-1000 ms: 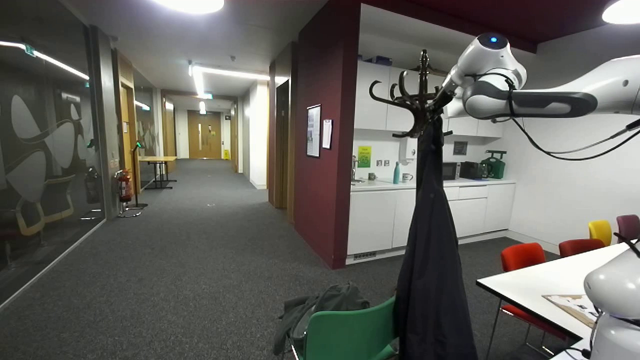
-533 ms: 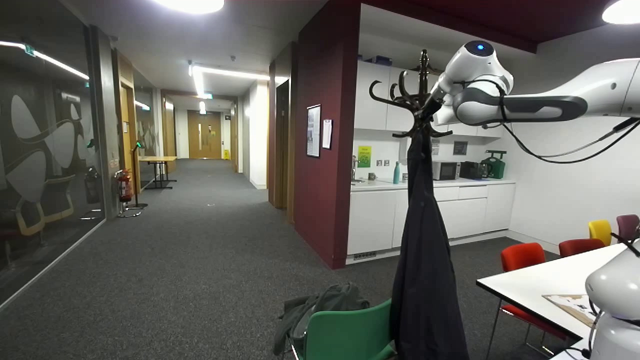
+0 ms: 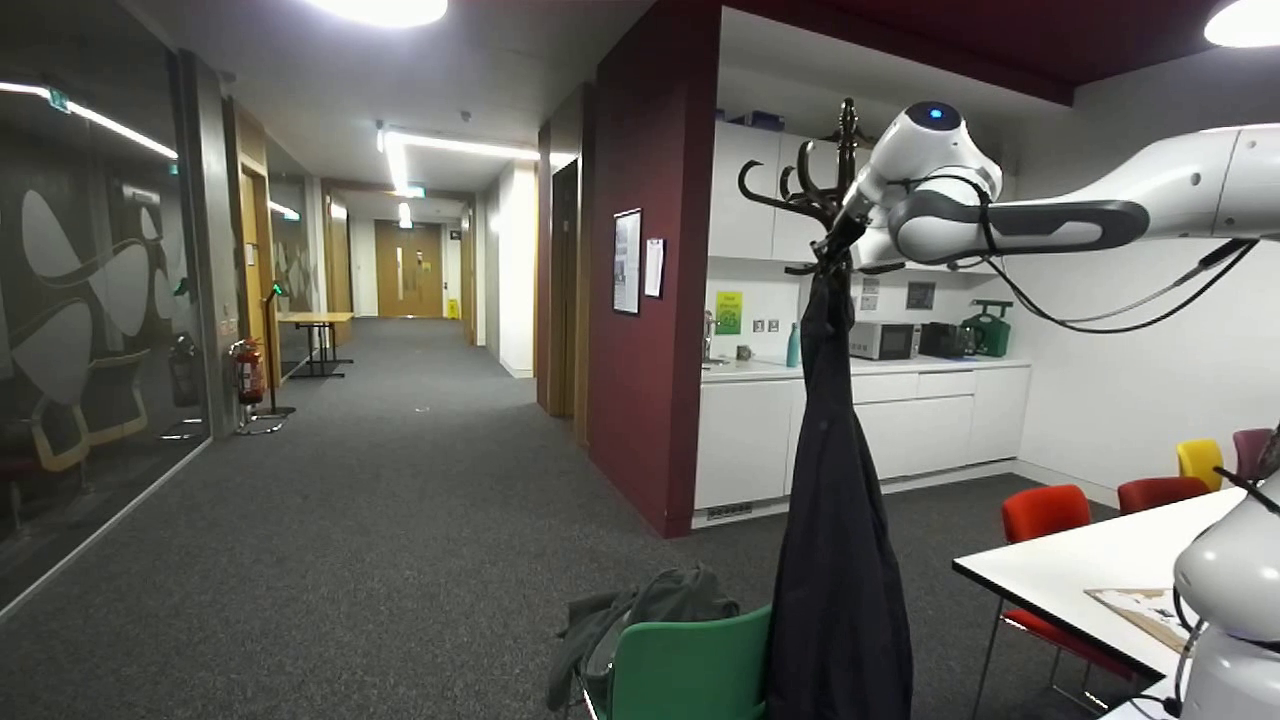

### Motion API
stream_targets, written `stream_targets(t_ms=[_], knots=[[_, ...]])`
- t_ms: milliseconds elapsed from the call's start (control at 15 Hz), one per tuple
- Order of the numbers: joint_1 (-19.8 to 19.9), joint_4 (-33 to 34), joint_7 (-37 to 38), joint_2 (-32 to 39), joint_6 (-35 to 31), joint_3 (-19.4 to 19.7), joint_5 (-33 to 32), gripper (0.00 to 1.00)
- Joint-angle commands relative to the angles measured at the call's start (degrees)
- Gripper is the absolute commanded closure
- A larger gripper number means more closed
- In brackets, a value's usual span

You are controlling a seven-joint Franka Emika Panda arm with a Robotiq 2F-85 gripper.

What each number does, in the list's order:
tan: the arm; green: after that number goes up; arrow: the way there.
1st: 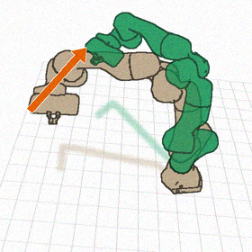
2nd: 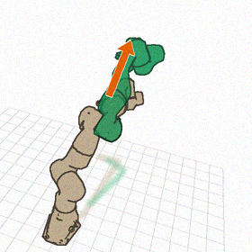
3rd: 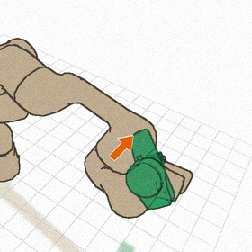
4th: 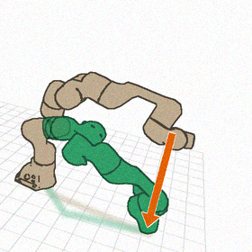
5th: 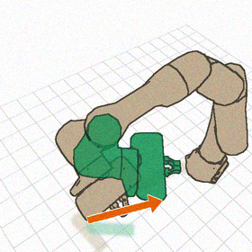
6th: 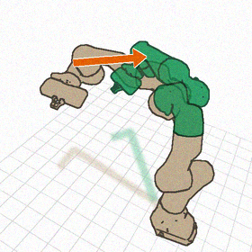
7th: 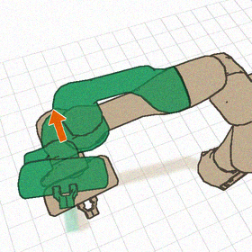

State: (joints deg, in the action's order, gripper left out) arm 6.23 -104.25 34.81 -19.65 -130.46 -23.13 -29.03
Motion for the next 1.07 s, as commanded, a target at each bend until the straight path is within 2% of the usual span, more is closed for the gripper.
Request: stream_targets(t_ms=[0,467,1000], knots=[[-1.78,4.21,-0.72,3.32,1.38,0.87,-1.64,1.00],[-5.53,5.53,-3.38,7.92,1.45,3.49,2.51,1.00],[-10.62,7.99,-10.02,11.28,2.13,5.86,8.76,1.00]])
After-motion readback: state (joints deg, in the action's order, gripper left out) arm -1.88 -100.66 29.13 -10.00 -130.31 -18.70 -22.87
